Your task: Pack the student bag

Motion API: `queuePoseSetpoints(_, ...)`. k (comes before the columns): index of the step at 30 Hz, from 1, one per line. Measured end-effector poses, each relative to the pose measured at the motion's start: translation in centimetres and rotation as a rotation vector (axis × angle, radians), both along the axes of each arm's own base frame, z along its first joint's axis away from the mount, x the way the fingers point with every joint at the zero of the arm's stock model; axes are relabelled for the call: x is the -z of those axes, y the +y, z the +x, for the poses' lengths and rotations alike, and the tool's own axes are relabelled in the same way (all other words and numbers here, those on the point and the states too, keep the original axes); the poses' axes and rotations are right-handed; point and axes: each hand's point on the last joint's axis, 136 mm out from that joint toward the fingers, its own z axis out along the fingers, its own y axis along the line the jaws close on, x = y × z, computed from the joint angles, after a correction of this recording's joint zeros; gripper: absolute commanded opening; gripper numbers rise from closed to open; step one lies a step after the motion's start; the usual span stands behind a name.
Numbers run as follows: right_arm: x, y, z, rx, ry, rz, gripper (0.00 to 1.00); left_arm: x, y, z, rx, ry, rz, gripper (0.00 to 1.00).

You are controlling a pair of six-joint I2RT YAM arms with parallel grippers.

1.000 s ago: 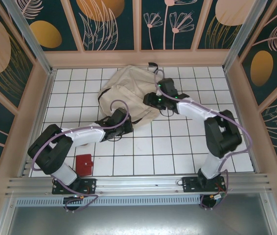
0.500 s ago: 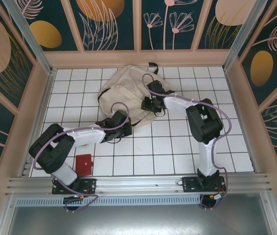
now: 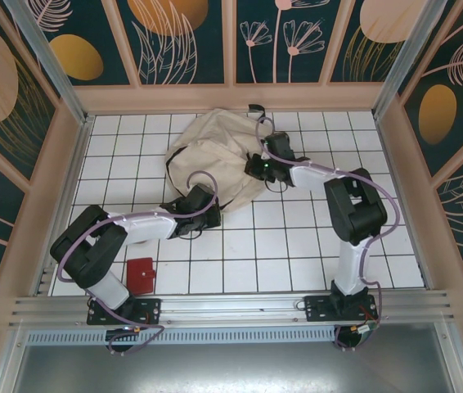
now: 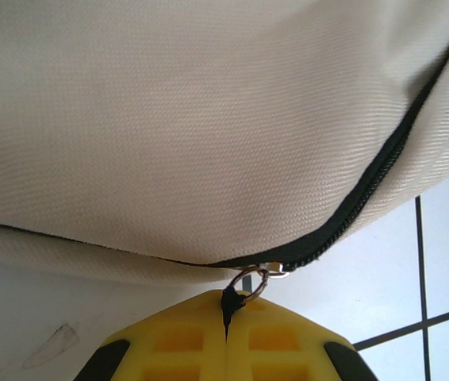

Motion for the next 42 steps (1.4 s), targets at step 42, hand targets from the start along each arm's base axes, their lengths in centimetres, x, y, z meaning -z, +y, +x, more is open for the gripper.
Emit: queuePoseSetpoints(42, -1.2, 4.8, -10.5, 0.159, 0.481, 0.517, 0.32, -5.0, -2.4, 2.6, 0.085, -0.146, -0.056, 0.0)
